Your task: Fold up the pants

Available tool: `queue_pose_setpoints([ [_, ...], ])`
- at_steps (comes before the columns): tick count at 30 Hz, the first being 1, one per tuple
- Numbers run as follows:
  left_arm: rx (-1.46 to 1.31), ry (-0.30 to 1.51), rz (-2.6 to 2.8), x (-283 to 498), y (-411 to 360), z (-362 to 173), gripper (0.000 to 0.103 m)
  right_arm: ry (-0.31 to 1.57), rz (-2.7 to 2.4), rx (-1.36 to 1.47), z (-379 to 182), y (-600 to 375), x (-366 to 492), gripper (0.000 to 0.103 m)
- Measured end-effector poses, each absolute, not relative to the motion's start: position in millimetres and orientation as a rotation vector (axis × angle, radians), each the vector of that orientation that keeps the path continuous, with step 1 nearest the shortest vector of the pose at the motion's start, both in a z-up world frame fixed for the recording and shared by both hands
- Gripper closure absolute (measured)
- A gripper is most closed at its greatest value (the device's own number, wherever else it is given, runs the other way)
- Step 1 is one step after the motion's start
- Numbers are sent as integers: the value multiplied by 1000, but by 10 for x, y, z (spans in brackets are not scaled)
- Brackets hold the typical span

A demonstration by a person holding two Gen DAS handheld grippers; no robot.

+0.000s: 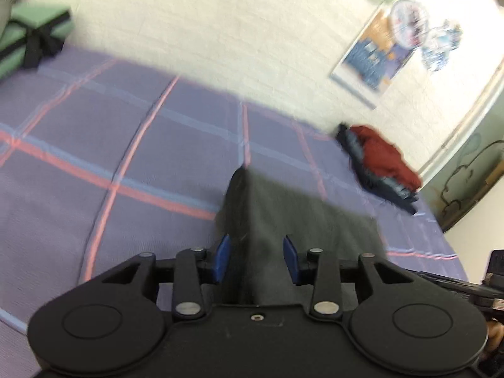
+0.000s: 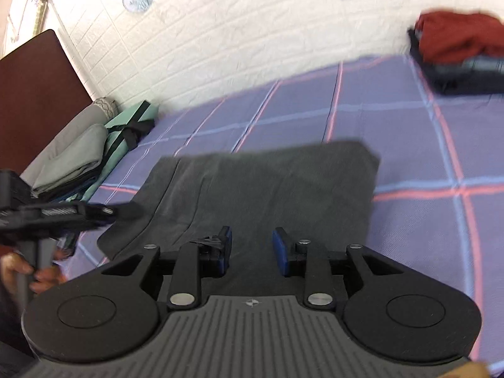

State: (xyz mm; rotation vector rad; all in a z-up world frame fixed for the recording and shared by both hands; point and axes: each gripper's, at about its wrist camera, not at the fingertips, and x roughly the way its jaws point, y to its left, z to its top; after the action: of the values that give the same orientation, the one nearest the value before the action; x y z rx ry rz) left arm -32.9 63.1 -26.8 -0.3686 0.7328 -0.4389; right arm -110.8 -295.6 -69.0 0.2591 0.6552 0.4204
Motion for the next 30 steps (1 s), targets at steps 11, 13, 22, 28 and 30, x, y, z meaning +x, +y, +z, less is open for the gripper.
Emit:
queue_pose_setpoints([
  [11, -139, 712, -504, 363, -176, -587, 0, 560, 182, 149, -910, -2836, -441, 63],
  [13, -142, 723, -515, 473, -168, -782, 0, 596, 163, 170, -1119, -2880, -259, 71],
  [22, -253, 737, -522, 450, 45, -717, 0, 577, 192, 184, -1160, -2959, -227, 73],
  [28, -212, 722, -444, -277, 336, -356, 0, 492, 286, 119, -775, -2765, -918, 33],
  [30, -197, 756, -420, -476, 359, -417, 0, 491, 324, 82, -794, -2648, -1115, 24],
])
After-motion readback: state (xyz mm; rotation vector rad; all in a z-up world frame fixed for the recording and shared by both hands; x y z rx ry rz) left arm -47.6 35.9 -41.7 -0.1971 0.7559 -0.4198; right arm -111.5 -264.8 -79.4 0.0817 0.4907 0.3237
